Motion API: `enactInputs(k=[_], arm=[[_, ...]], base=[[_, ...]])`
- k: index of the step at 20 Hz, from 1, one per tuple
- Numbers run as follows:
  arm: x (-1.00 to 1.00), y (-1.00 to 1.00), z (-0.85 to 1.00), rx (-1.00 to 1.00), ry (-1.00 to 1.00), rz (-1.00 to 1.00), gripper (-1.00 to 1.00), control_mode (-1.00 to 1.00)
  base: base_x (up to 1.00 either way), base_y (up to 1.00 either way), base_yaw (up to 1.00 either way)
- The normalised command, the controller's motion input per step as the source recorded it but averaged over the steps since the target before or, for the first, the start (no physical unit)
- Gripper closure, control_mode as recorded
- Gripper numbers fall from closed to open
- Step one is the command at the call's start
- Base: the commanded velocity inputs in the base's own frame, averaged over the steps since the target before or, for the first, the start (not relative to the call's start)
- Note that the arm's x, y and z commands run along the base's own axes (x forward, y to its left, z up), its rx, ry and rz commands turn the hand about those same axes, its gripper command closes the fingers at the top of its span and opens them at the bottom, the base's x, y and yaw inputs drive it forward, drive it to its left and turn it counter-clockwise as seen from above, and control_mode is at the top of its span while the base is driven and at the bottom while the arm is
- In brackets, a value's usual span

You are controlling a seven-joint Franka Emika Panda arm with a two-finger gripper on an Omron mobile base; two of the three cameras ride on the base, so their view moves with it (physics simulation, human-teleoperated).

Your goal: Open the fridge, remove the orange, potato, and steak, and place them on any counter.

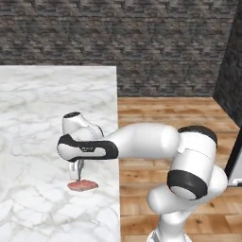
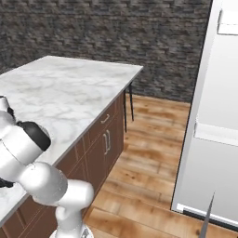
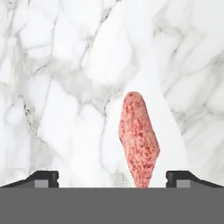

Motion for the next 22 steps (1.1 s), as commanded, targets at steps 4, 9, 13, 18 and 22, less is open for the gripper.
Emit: enactInputs(k=[4,9,13,18,22], arm=[[-0.67,-0.82,0.89,0.00,-0.11,-0.19,-1.00,-1.00],[-0.14,-0.71,0.68,-0.02,-0.15,-0.49,-1.00,-1.00],[0.00,-0.29,0.09,-0.14,-0.21,-0.66,-1.00,-1.00],[0.00,-0.78,0.09,0.01,-0.11,-0.57,-1.00,-1.00],[0.01,-1.00,0.39,0.25,0.00,-0.44,-1.00,-1.00]], base=[[0.00,0.00,0.00],[0.00,0.00,0.00],[0.00,0.00,0.00],[0.00,0.00,0.00],[0.00,0.00,0.00]])
